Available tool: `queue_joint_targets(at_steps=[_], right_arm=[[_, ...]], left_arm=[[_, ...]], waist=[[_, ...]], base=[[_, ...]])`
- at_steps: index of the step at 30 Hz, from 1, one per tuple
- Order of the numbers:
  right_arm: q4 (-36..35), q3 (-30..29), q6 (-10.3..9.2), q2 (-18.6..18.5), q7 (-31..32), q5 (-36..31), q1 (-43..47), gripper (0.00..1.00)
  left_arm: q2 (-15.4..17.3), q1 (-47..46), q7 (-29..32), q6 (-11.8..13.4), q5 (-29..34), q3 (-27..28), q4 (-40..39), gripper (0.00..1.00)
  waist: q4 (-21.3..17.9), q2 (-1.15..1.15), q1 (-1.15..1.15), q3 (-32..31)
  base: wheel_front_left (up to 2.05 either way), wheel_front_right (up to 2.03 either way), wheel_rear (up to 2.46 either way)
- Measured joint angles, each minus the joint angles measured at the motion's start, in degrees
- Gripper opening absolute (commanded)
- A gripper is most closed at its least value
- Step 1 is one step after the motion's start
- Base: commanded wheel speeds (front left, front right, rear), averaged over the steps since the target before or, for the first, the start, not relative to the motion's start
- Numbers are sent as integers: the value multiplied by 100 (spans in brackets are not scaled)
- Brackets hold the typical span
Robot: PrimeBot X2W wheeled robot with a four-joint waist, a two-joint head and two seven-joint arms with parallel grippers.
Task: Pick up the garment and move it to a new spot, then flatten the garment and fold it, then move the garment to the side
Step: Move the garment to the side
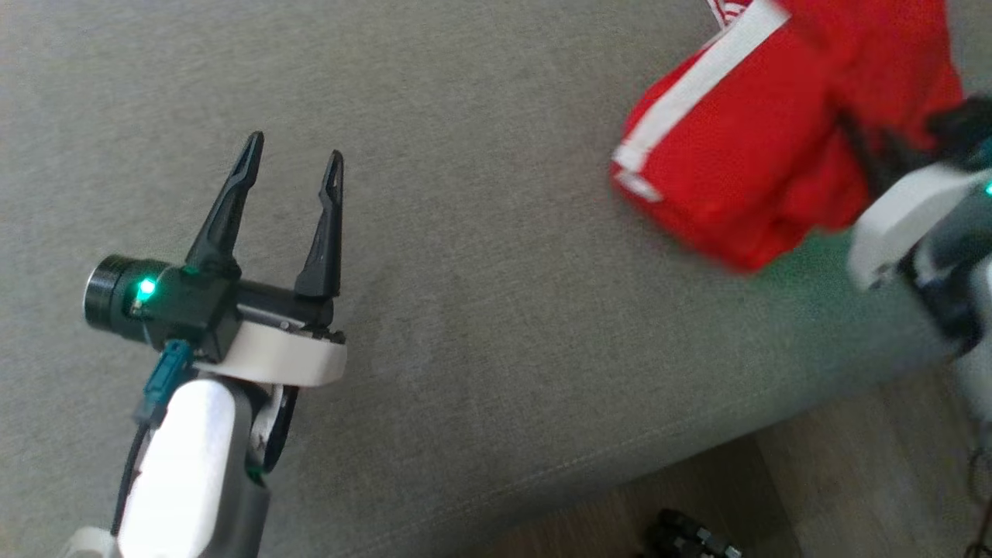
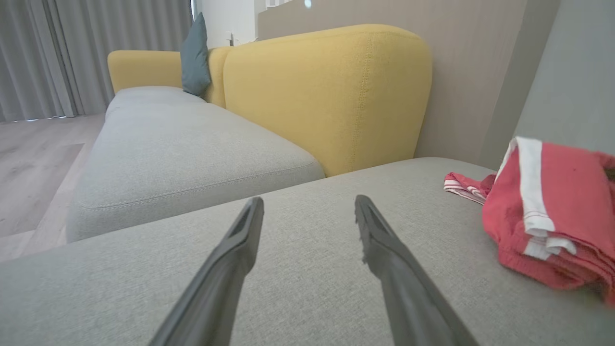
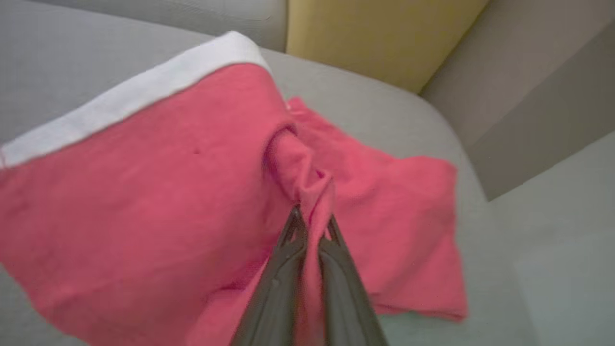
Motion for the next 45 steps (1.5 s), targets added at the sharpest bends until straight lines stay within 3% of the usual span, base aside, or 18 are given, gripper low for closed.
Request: queue_joint_targets(at_steps=[4, 12, 23, 24, 25, 34, 39, 45], right_arm=[[257, -424, 0, -185, -1, 62, -297, 0], [690, -1246, 0, -144, -25, 278, -432, 0], [969, -2198, 0, 359, -121, 159, -599, 0], [1029, -2272, 0, 416, -130, 147, -604, 34], [1069, -2318, 0, 469, -176, 112, -604, 100], [984, -2980, 0, 866, -776, -75, -443, 100], [133, -3156, 0, 1103, -1380, -157, 269, 100], [-1045, -2729, 0, 1661, -1742, -305, 1207, 100]], left_arm=[[24, -27, 0, -2, 44, -73, 3, 100], [102, -211, 0, -51, 44, -123, 7, 100], [176, -488, 1, -116, 101, -275, 19, 100], [178, -541, 2, -158, 101, -299, 21, 100], [182, -582, 2, -164, 101, -312, 24, 100], [157, -591, 2, -207, 76, -458, 176, 100], [101, -493, 1, -141, -45, -464, 298, 100], [-19, -114, 1, 77, -267, -269, 339, 100]], waist=[[-68, 0, 1, 129], [-49, 0, 0, 403], [-47, 0, 0, 854], [-40, 0, 0, 893], [-31, 0, 0, 927], [80, 0, 0, 830], [238, 0, 0, 547], [498, 0, -1, 115]], base=[[0, 0, 0], [0, 0, 0], [0, 0, 0], [0, 0, 0], [0, 0, 0], [0, 0, 0], [0, 0, 0], [0, 0, 0]])
